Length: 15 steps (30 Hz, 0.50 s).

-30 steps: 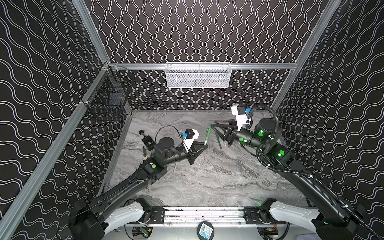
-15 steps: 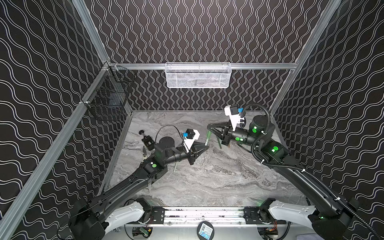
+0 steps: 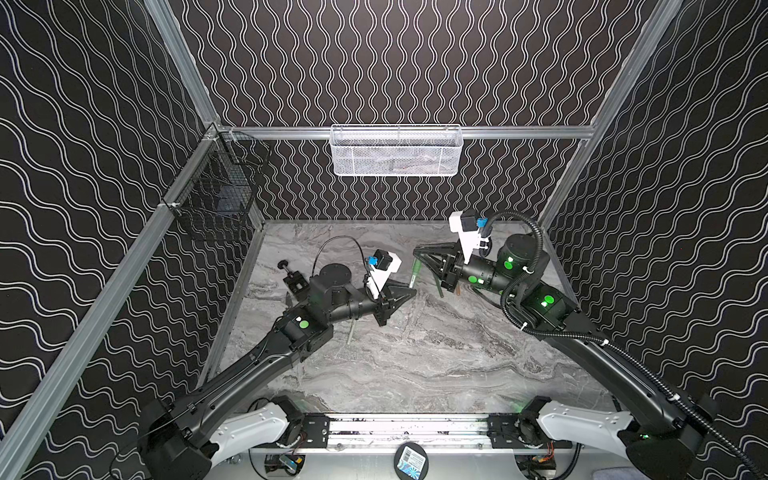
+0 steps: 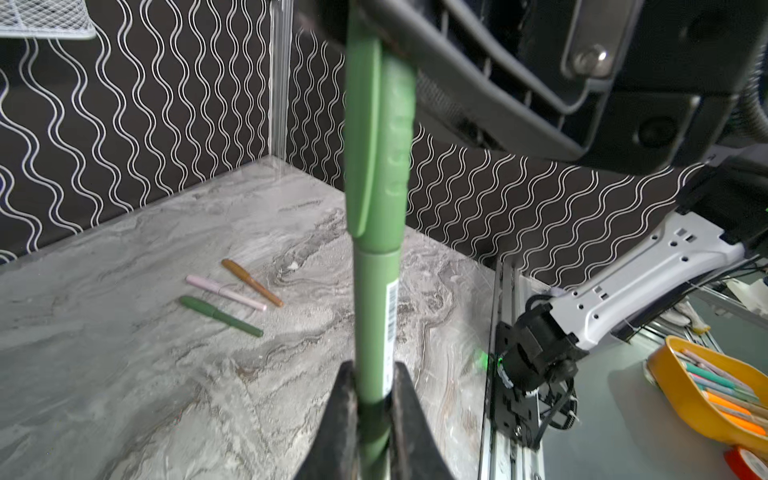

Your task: Insert the pens into the pen caps

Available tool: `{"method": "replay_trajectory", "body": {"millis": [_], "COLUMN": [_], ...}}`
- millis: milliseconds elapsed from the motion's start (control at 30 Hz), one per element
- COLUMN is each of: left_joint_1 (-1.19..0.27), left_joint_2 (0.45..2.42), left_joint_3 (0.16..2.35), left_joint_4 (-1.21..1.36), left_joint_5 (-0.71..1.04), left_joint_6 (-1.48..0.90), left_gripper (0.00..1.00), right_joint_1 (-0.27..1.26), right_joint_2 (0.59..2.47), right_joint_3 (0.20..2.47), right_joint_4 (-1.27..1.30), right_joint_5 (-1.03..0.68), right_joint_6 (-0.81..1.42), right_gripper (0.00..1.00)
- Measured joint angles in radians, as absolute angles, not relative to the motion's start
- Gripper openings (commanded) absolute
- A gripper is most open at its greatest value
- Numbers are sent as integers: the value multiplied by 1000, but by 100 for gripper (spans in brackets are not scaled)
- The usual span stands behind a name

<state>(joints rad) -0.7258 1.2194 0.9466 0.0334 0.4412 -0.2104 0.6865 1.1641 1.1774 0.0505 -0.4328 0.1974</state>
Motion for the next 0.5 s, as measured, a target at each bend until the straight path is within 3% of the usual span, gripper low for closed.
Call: {"method": "replay_trajectory", "body": {"millis": [500], "left_joint_1": [-706], "left_joint_2": [1303], "left_joint_3": [1093], "left_joint_4": [-333], "left_joint_5": [416], "left_joint_6": [-204], "left_gripper": [0], "right_joint_1": [702], "right_joint_2": [1166], "right_joint_3": [1042], "right_joint_4": [139], "right_joint_5": [-390], "right_joint_6": [221], "right_gripper": [2]}}
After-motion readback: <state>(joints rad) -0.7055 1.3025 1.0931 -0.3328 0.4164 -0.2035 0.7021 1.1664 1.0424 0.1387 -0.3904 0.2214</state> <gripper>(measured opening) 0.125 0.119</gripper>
